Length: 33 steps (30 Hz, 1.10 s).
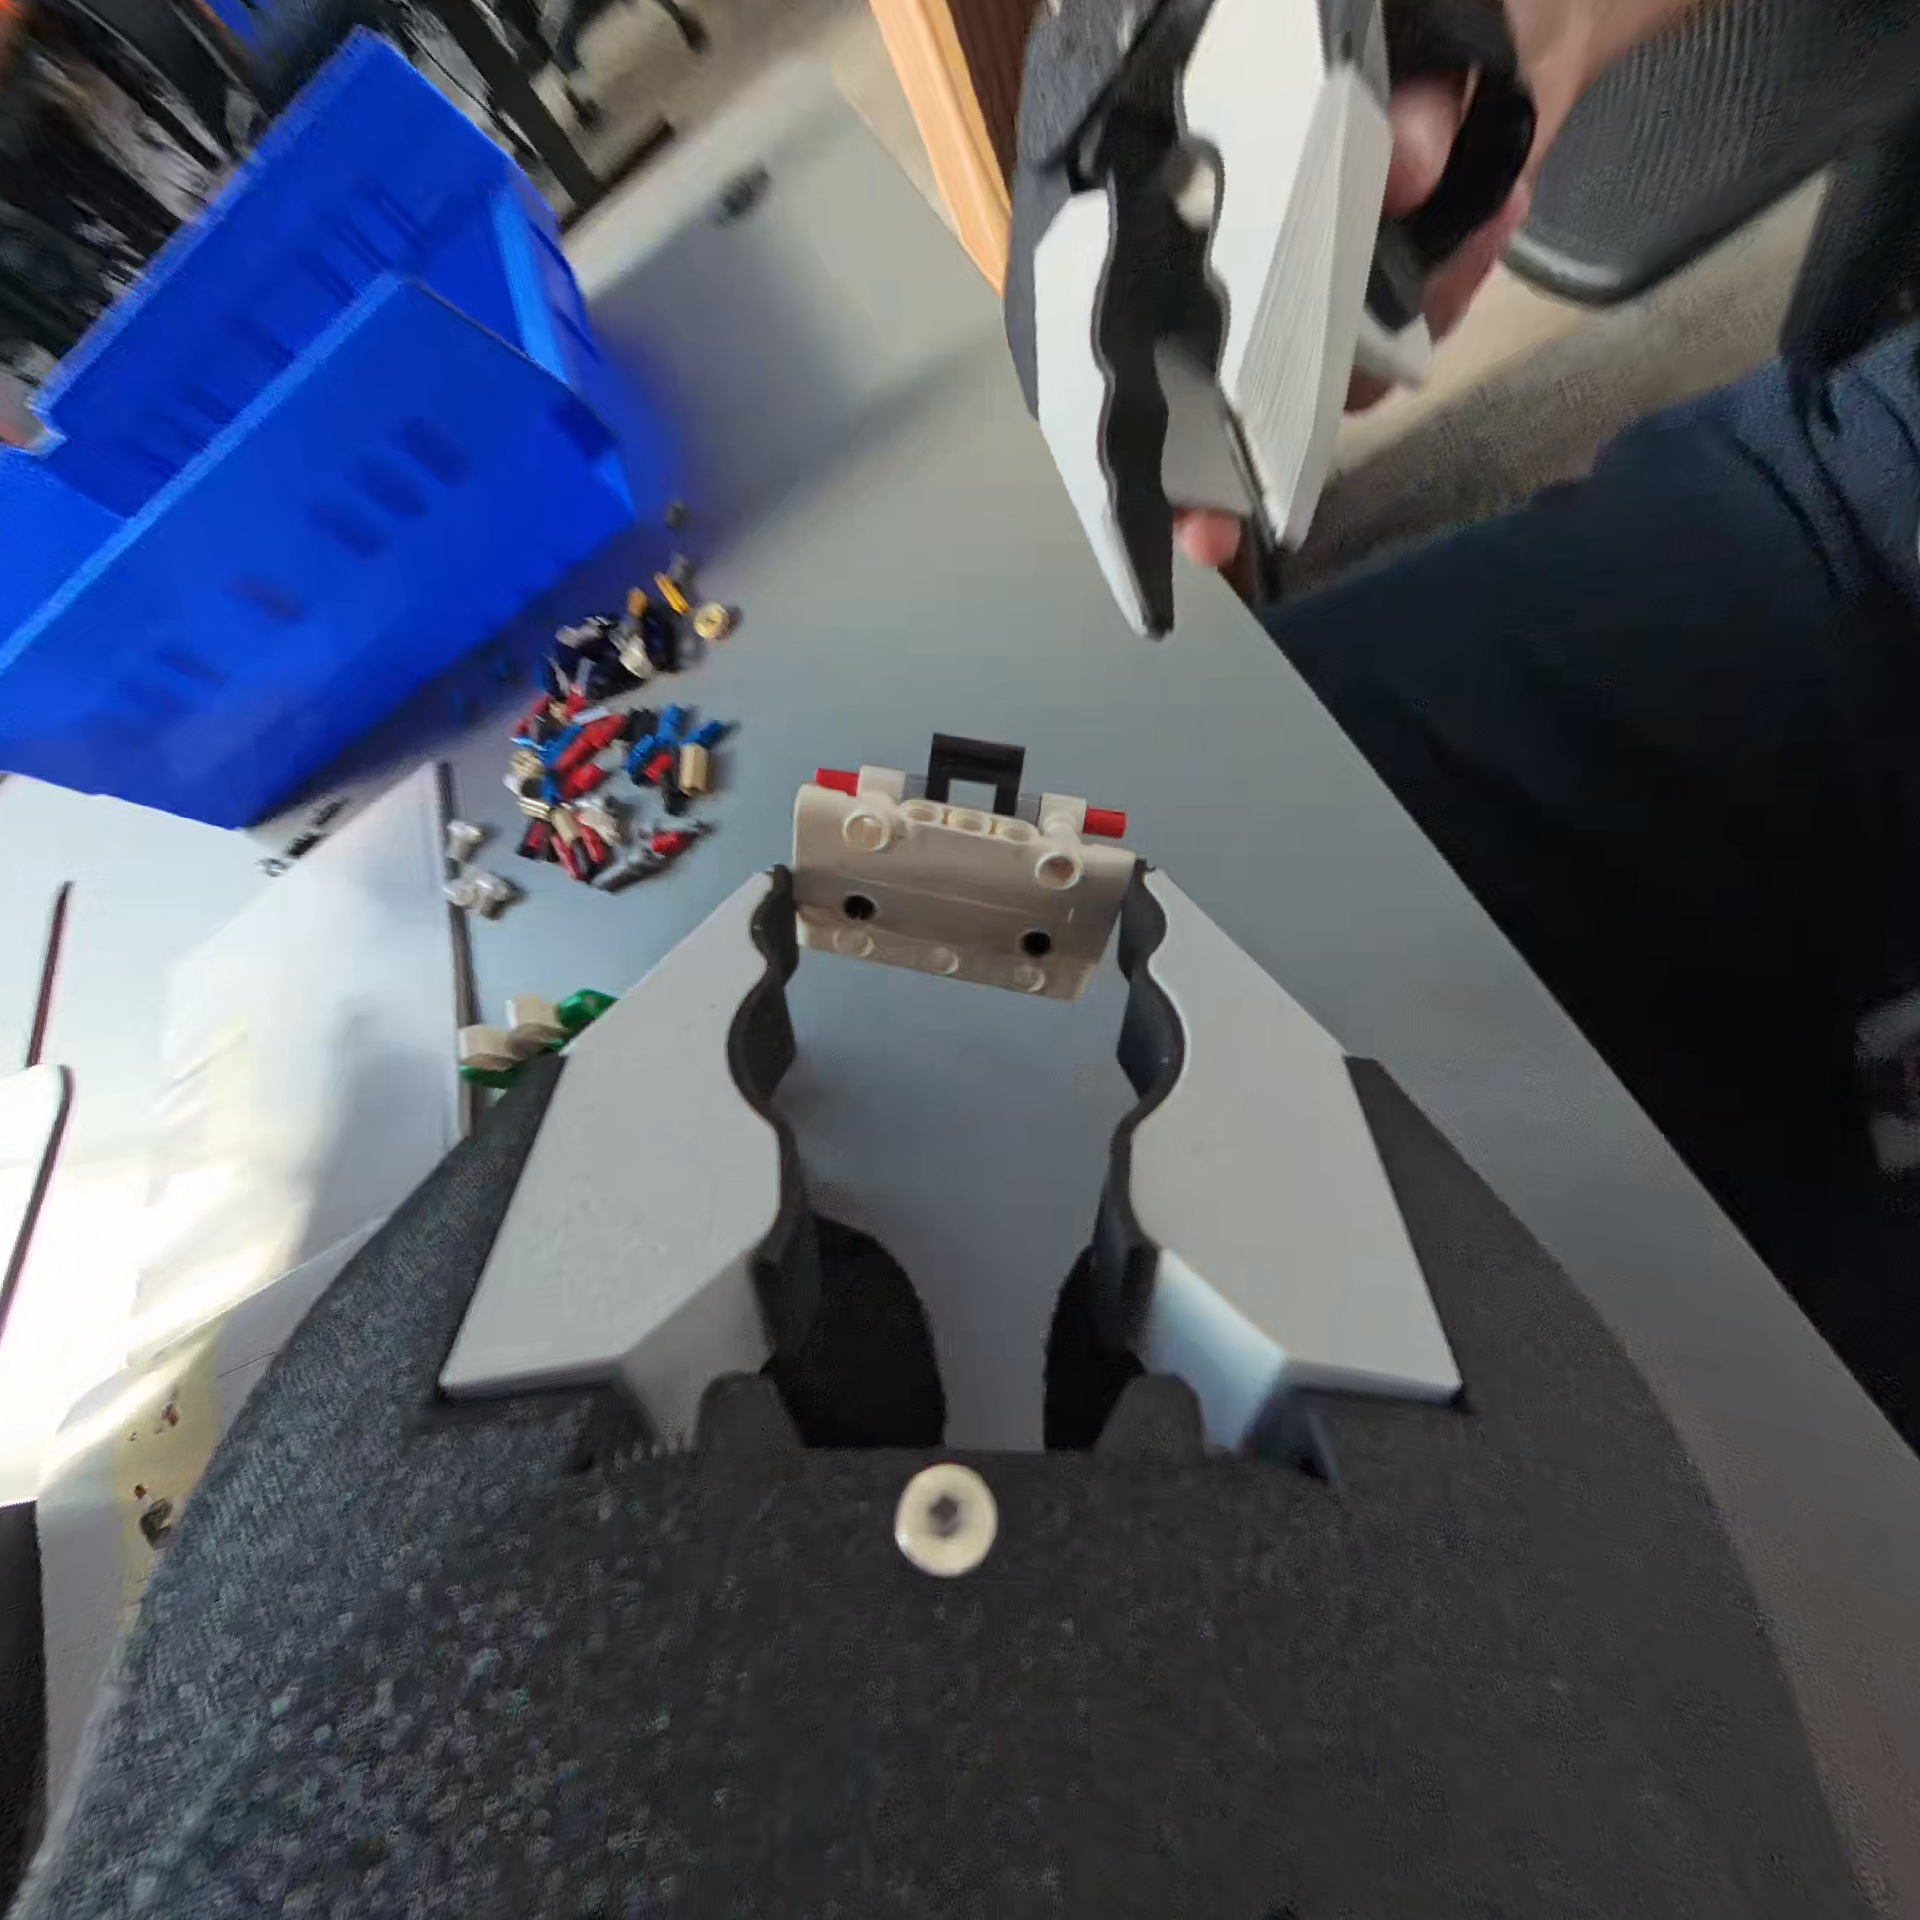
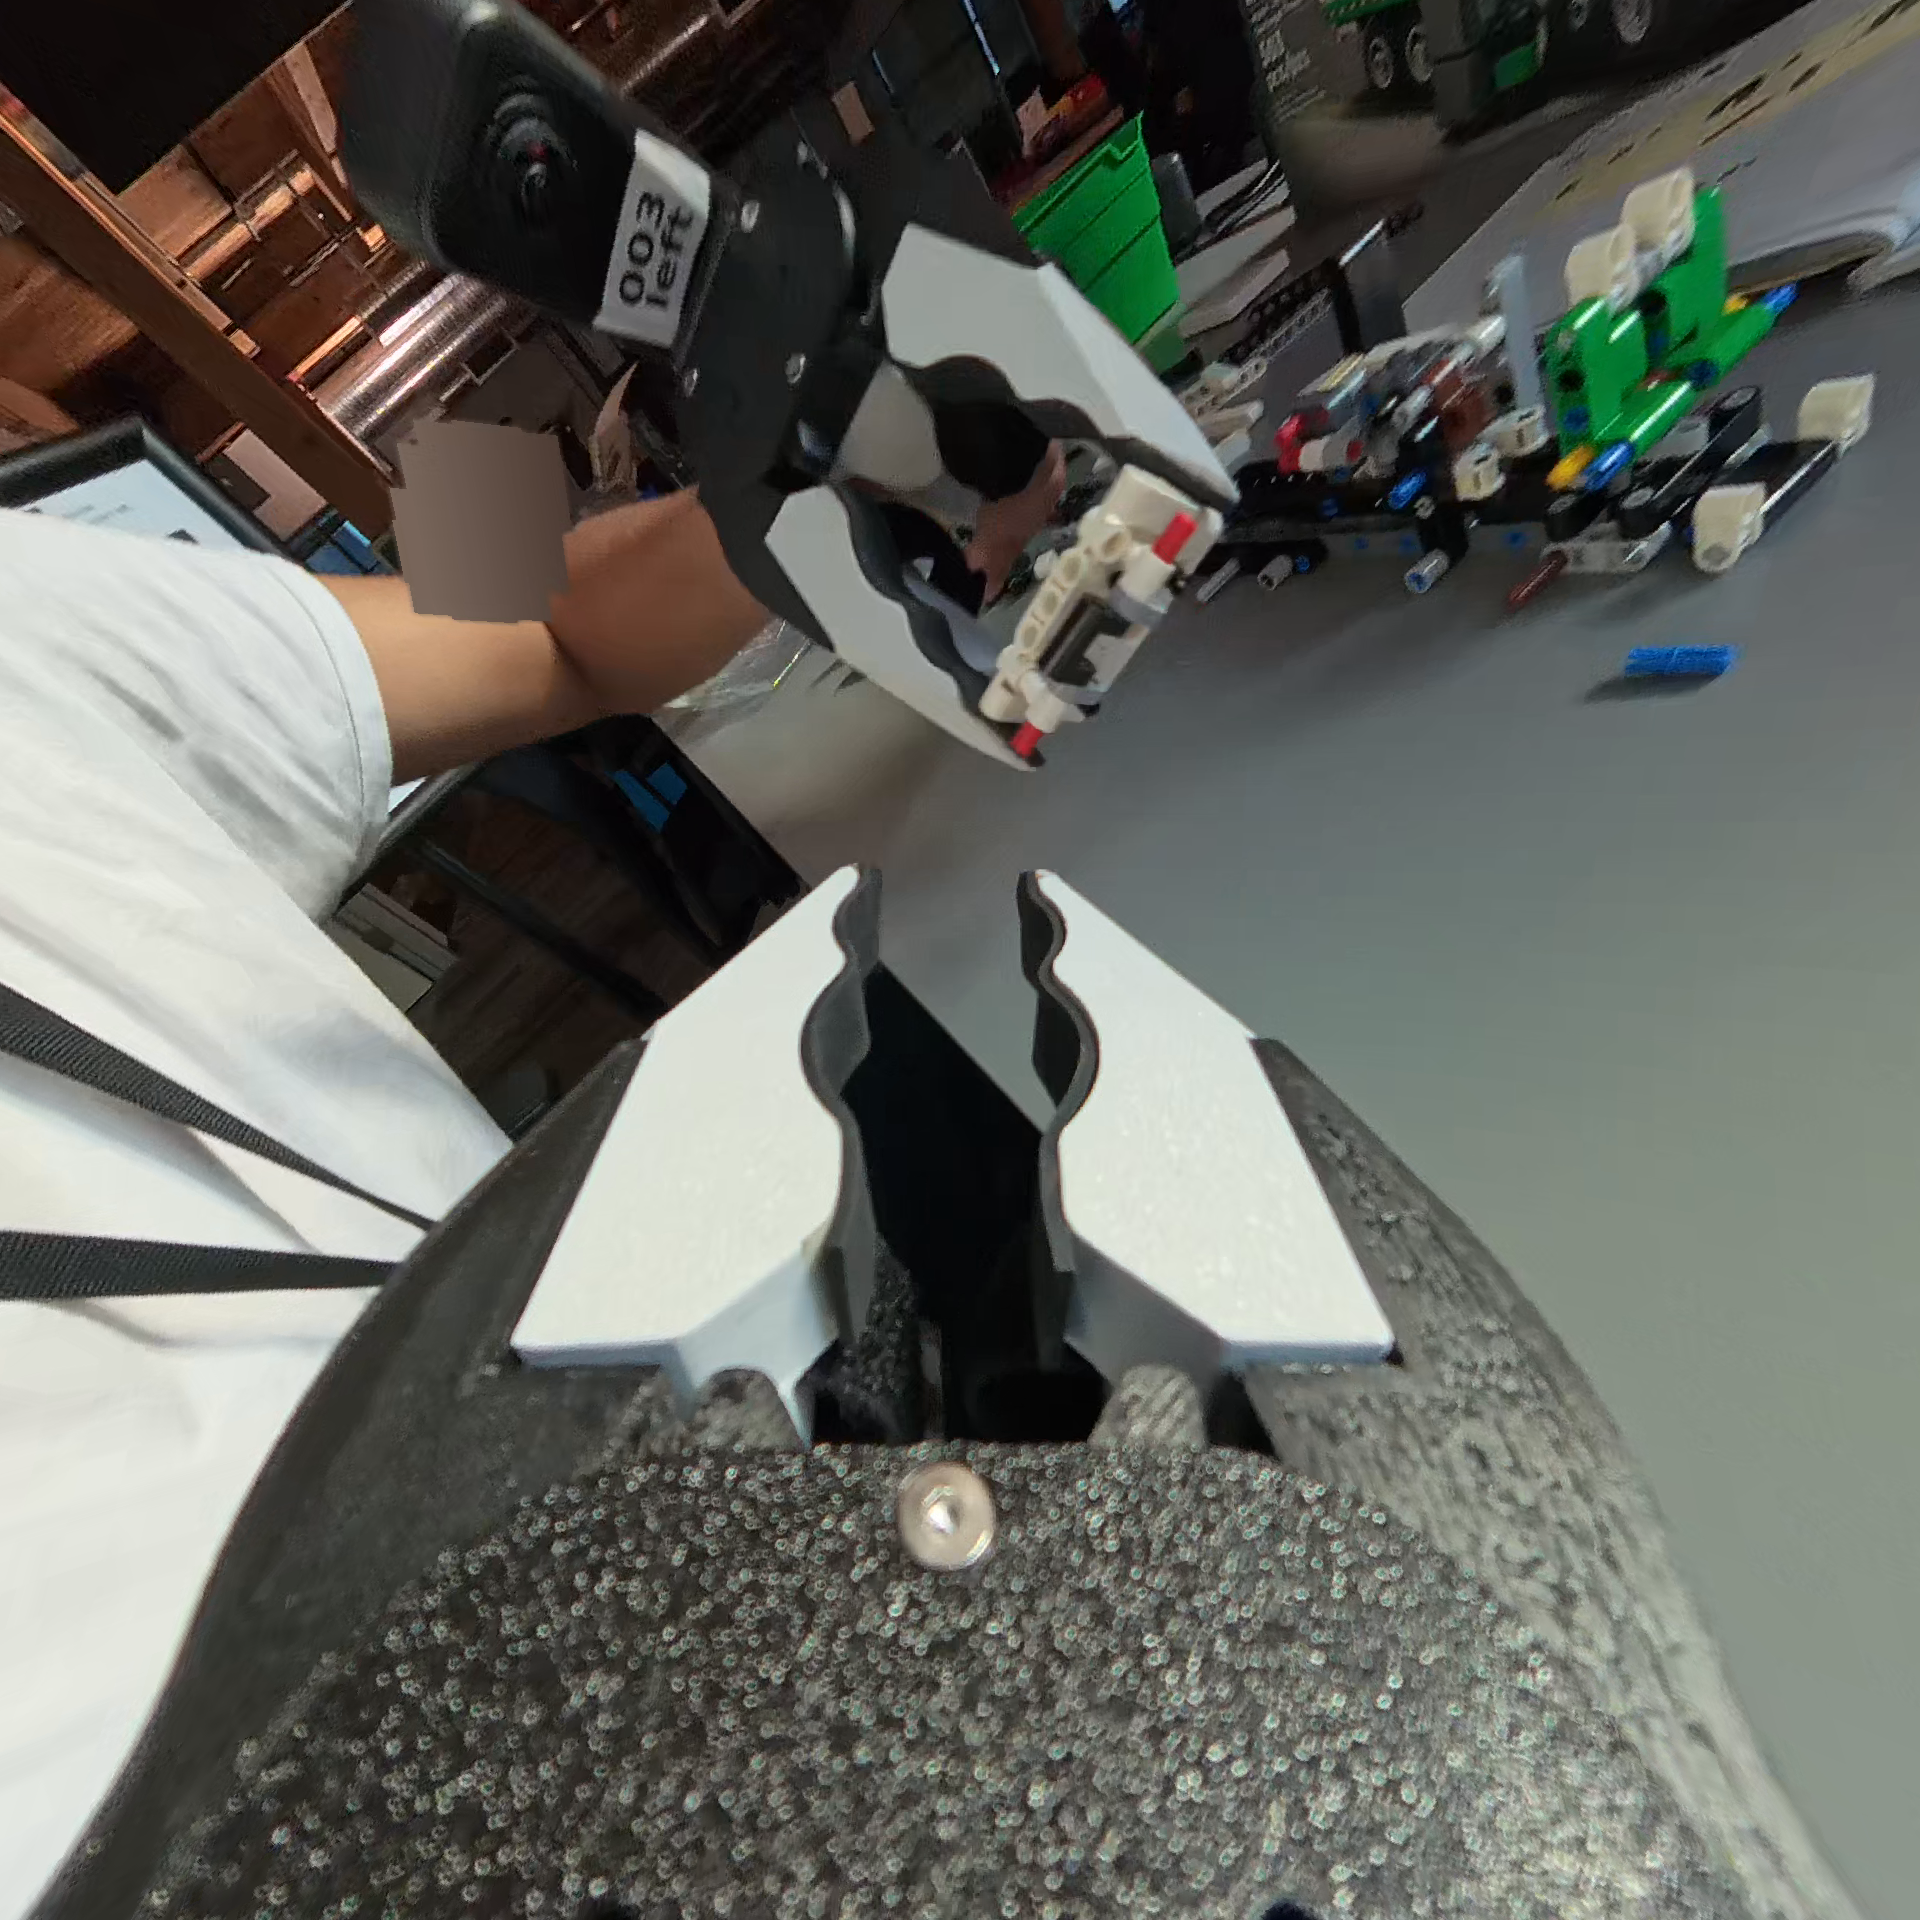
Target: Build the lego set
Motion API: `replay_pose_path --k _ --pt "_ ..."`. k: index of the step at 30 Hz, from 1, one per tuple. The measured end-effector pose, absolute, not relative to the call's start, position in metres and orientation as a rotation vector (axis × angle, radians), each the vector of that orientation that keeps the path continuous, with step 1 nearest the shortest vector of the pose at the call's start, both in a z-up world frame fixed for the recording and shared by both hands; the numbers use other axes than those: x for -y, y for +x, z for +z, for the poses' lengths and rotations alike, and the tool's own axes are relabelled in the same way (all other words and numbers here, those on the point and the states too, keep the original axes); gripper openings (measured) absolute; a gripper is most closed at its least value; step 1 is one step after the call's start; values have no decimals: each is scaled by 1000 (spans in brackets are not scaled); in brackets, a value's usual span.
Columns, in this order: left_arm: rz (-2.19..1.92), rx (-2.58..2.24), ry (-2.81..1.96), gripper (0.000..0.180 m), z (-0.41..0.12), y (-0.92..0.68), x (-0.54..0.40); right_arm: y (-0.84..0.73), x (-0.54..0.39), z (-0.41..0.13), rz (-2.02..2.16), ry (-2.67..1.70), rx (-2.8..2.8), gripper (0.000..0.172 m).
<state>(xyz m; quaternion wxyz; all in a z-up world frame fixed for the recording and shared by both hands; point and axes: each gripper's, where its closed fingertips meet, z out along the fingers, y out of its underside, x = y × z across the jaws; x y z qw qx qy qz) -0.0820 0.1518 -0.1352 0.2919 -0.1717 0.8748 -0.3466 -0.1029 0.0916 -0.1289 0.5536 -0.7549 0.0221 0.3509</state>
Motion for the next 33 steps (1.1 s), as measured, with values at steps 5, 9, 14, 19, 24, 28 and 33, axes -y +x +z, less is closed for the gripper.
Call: replay_pose_path --k 5,9,14,19,24,28,33 --pt "-1218 -1897 -517 60 -102 -79 -155 -79 -126 -84 925 -1615 -91 24" --pt "-1223 -1817 -495 60 -106 -85 -159 -78 -156 -84 1064 -1590 -56 23" --pt "-1109 -1819 -428 59 -113 -93 -160 -86 -166 -91 1146 -1607 -26 18" --pt "-1106 -1808 -408 59 -111 -93 -159 -95 -166 -94 1155 -1636 9 16" --pt "-1082 -1821 -388 59 -114 -94 -157 -96 -166 -93 1171 -1631 14 14" --pt "-1010 -1848 -391 59 -122 -91 -158 -95 -167 -96 1154 -1648 1 12" --pt "-981 -1860 -387 59 -125 -91 -157 -95 -168 -101 1120 -1685 7 6"
